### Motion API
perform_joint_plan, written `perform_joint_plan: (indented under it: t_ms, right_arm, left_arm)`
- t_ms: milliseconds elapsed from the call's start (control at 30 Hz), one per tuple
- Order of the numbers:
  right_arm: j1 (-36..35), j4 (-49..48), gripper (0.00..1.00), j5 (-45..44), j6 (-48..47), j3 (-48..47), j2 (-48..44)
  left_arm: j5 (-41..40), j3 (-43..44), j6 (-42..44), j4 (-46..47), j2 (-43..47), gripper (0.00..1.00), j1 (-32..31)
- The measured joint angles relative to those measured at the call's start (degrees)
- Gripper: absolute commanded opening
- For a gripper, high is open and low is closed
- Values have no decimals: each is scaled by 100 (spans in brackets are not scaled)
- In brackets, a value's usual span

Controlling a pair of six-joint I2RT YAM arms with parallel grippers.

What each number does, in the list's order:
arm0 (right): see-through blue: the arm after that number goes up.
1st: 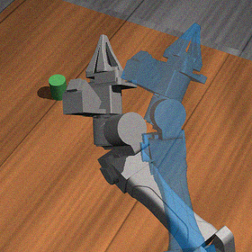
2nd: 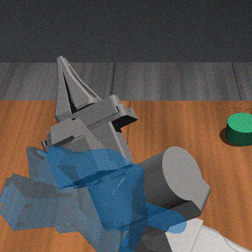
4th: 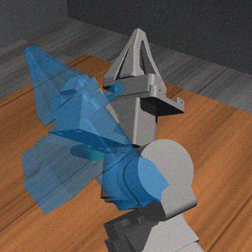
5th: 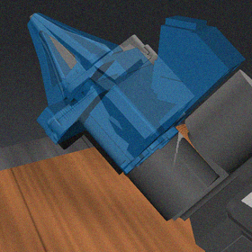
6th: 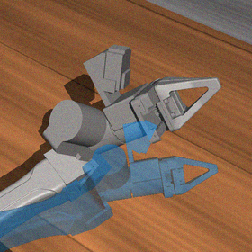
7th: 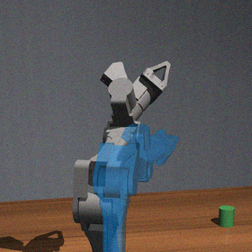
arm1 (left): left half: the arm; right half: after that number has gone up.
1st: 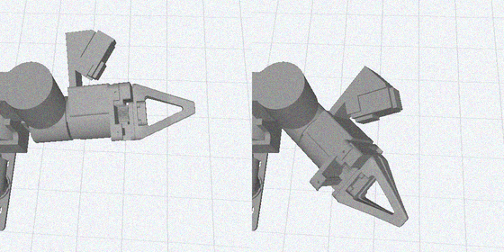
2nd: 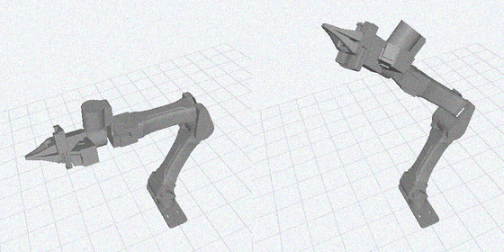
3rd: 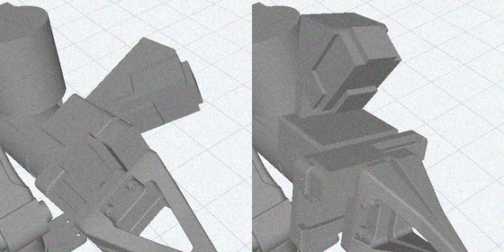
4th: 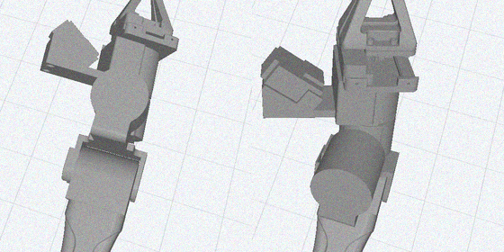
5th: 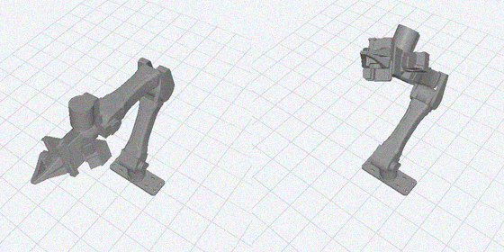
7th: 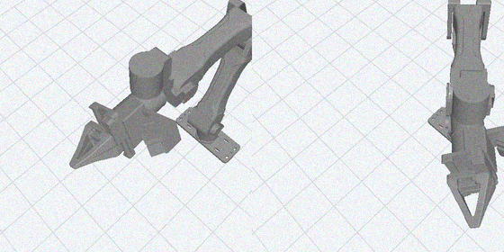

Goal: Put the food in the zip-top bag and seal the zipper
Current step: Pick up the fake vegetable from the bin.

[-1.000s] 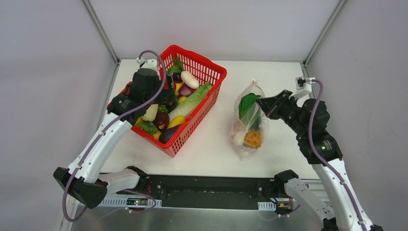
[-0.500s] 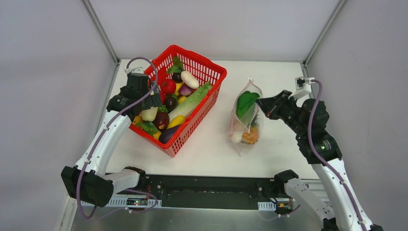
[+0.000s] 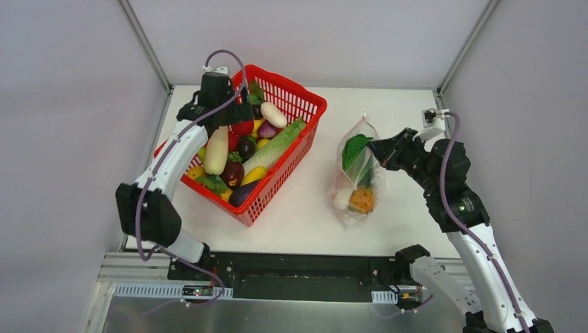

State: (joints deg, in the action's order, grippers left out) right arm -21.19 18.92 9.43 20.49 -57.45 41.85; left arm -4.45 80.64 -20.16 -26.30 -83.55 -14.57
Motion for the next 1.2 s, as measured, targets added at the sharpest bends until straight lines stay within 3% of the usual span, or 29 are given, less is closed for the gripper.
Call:
perform_joint_plan:
  t_ms: [267, 600, 967, 1067, 1200]
  right_arm:
    - [0, -31, 0, 7, 7, 15, 87]
    - [0, -111, 0, 63, 7, 15, 177]
    - [0, -111, 0, 63, 4, 20, 168]
    - [0, -111, 0, 63, 2, 20, 157]
    - [0, -109, 0, 61, -9, 26, 127]
  left_arm:
    - [-271, 522, 0, 76, -1541, 92, -2]
    - [-944, 835, -164, 247, -1923, 86, -66]
    - [-1552, 468, -549, 629, -2181, 85, -247]
    - [-1840, 304, -713, 673, -2251, 78, -315]
    - [-2096, 240, -863, 734, -2295, 51, -393]
